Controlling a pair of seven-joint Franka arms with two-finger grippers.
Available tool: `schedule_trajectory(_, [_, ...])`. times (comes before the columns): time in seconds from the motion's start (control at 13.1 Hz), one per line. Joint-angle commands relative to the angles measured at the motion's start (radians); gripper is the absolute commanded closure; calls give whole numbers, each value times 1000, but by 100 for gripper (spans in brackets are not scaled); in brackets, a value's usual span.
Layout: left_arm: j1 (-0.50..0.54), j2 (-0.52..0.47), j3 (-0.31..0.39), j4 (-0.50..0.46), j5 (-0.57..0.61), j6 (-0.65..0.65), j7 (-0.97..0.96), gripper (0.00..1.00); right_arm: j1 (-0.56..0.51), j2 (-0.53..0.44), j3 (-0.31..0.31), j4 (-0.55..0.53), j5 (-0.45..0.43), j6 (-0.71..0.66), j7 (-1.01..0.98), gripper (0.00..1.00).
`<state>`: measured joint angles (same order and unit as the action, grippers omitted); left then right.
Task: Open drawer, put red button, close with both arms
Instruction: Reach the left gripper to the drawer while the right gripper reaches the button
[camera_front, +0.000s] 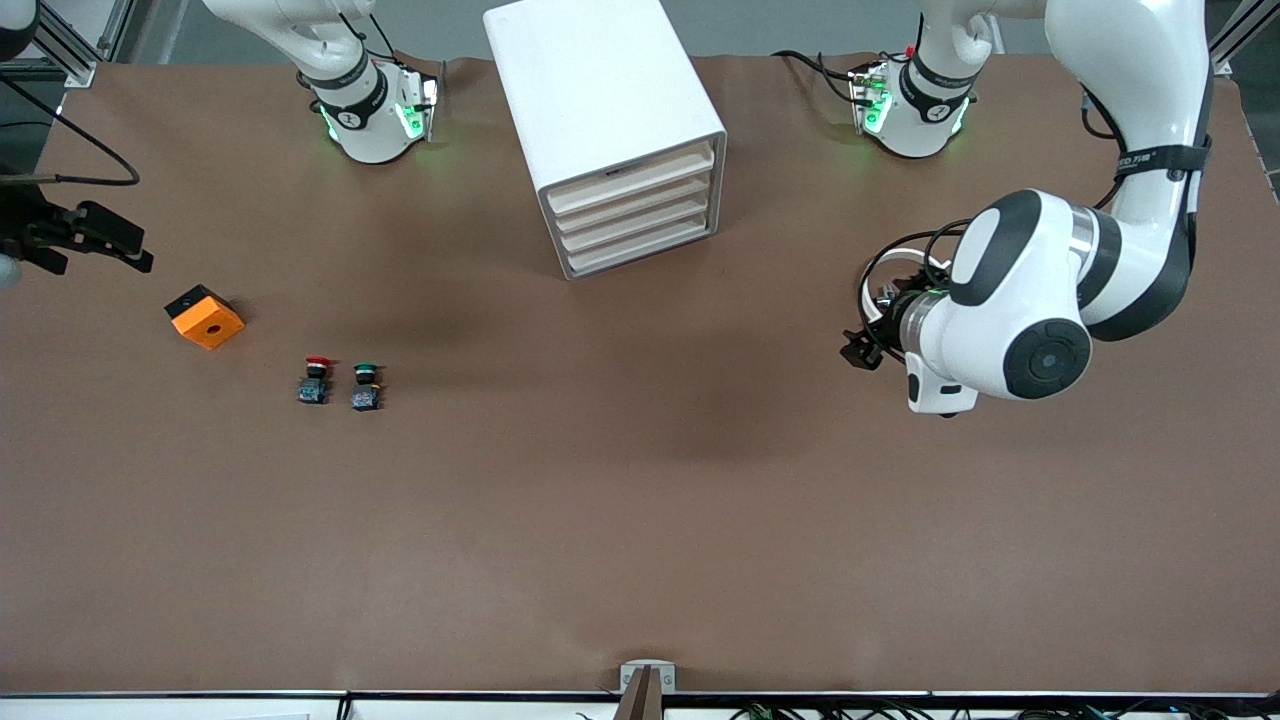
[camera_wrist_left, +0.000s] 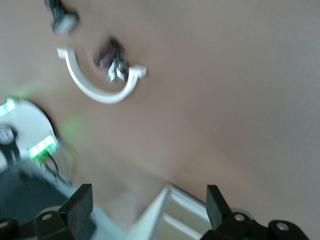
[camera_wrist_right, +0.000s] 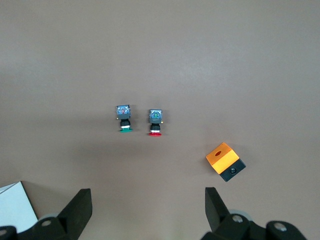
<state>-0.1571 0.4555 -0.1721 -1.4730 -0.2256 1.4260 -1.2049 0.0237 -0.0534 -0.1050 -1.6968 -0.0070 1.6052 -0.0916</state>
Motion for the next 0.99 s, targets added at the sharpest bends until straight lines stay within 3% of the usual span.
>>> schedule_trajectory(0.0, [-7, 63, 5, 28, -105, -35, -170, 0, 15, 81, -2, 39, -2, -1, -5, 0])
schedule_trajectory(0.15, [-12, 94, 0, 31, -107, -35, -328, 0, 4, 140, -2, 39, 2, 2, -10, 0])
schedule_trajectory(0.38, [-74, 106, 0, 30, -138, -51, -410, 0, 2, 245, -4, 23, -5, 45, -10, 0])
schedule_trajectory(0.53, [-131, 124, -1, 28, -153, -94, -487, 0, -1, 259, -4, -58, -5, 164, -11, 0])
schedule_trajectory(0.91, [-241, 239, 0, 33, -317, -118, -747, 0, -8, 257, -5, -289, -13, 463, -40, 0])
